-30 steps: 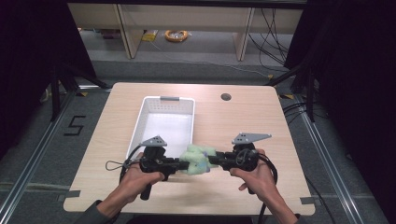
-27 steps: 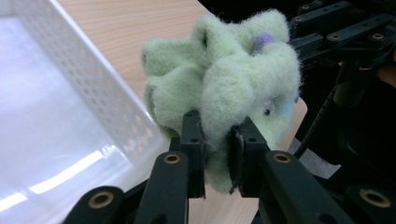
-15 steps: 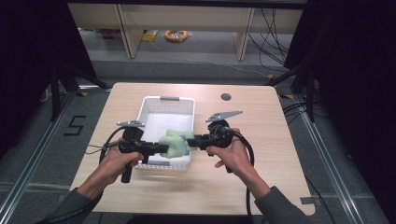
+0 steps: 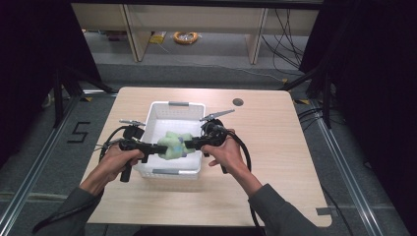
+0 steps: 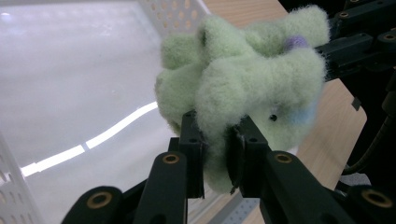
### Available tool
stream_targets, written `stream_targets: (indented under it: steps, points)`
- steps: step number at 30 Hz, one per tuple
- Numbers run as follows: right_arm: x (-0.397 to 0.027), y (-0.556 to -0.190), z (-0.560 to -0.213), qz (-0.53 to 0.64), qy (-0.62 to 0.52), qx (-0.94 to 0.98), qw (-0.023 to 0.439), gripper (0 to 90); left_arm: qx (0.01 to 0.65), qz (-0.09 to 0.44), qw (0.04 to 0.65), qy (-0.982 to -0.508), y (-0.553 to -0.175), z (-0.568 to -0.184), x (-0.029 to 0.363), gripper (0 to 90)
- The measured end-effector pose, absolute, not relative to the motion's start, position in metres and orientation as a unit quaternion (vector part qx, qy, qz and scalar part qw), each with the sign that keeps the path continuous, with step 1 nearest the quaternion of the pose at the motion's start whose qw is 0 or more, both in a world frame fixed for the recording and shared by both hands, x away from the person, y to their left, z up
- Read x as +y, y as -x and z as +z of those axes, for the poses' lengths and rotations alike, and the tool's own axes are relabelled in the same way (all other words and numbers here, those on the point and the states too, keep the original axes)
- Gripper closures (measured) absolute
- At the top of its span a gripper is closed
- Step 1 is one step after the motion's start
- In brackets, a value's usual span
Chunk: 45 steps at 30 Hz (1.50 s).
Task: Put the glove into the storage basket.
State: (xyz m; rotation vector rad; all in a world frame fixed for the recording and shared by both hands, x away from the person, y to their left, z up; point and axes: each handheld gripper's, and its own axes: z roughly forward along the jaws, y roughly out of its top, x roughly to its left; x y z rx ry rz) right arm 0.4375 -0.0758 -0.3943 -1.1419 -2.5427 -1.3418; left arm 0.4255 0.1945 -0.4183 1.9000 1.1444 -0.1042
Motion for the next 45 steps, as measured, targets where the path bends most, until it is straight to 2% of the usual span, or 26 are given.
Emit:
stream_targets:
  steps: [13, 38, 42, 45]
  points:
    - [-0.067, -0.441, -0.429, -0.404, 0.391, -0.826, 0.046, 75.0, 0.473, -0.067, 0.401, -0.782, -0.433, -0.444, 0.194, 75.3]
    - [-0.054, -0.446, -0.45, -0.349, 0.409, -0.842, 0.044, 72.5, 0.474, -0.029, 0.335, -0.814, -0.434, -0.457, 0.186, 71.4]
    - [-0.05, -0.444, -0.448, -0.341, 0.411, -0.845, 0.03, 68.9, 0.473, -0.023, 0.325, -0.818, -0.434, -0.457, 0.188, 67.1]
    - [-0.048, -0.444, -0.447, -0.336, 0.41, -0.848, 0.019, 60.1, 0.48, -0.01, 0.326, -0.814, -0.434, -0.455, 0.19, 62.1]
